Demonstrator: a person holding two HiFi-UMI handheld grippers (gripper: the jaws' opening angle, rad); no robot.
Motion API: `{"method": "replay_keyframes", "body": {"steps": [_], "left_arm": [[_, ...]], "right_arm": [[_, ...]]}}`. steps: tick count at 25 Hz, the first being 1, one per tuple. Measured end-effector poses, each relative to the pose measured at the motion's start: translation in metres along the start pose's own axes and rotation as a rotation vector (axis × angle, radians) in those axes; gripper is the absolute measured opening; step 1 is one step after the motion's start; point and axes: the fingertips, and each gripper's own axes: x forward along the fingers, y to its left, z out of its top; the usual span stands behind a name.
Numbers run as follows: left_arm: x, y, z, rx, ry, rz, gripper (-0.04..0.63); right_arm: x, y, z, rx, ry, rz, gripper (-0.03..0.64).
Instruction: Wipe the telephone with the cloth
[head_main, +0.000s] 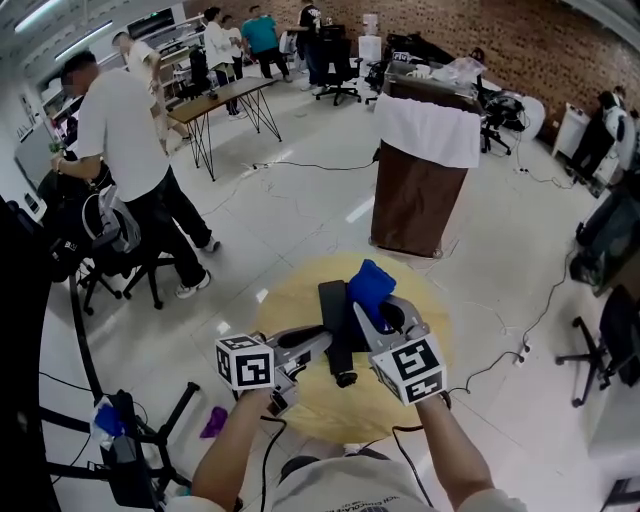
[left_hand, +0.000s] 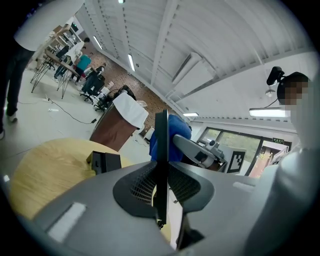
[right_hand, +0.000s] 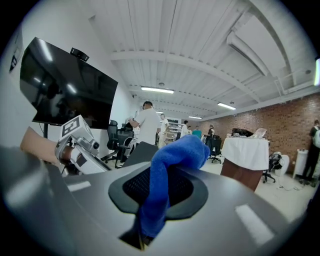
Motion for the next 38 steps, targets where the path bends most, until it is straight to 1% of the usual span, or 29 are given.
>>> {"method": "replay_keyframes", "body": {"steps": [6,12,19,24,25,27,30,33,35,38], "left_arm": [[-0.005,0.001,0.008,-0.005,-0.023,0.005,0.061],[-0.007,0.000,0.009,-0.006,-0.038,0.009,0.061],[-0.007,0.000,0.016,-0.013,-0.058,0.014,0.061],[-0.005,-0.003,0.019,-0.015,-0.060,0.001,0.061],[-0.005,-0.004,0.019,-0.015,-0.056,-0.007,0.061],[-0.003,-0.007,0.021,-0.018,-0.053,-0.026,0.061],[-0.003,-0.011,0.023,-0.025,-0.053,-0.050,0.061],[-0.004,-0.014,0.023,-0.027,-0.044,-0.059,0.061],[-0.005,-0.015,0.020,-0.028,-0.035,-0.067,0.061],[-0.007,-0.015,0.016,-0.033,-0.025,-0.074,0.061]], "right_arm": [[-0.006,0.023,-0.014,-0.032,0.022,0.033,0.061],[-0.018,0.034,-0.036,-0.021,0.052,0.040,0.061],[-0.030,0.042,-0.064,0.053,0.086,0.056,0.061],[-0.031,0.044,-0.074,0.090,0.091,0.066,0.061],[-0.031,0.042,-0.077,0.117,0.088,0.072,0.061],[-0.029,0.036,-0.085,0.218,0.080,0.107,0.061],[-0.022,0.038,-0.095,0.406,0.076,0.219,0.061],[-0.015,0.043,-0.096,0.551,0.073,0.322,0.061],[-0.012,0.043,-0.096,0.639,0.067,0.365,0.061],[-0.008,0.043,-0.091,0.735,0.055,0.418,0.061]]}}
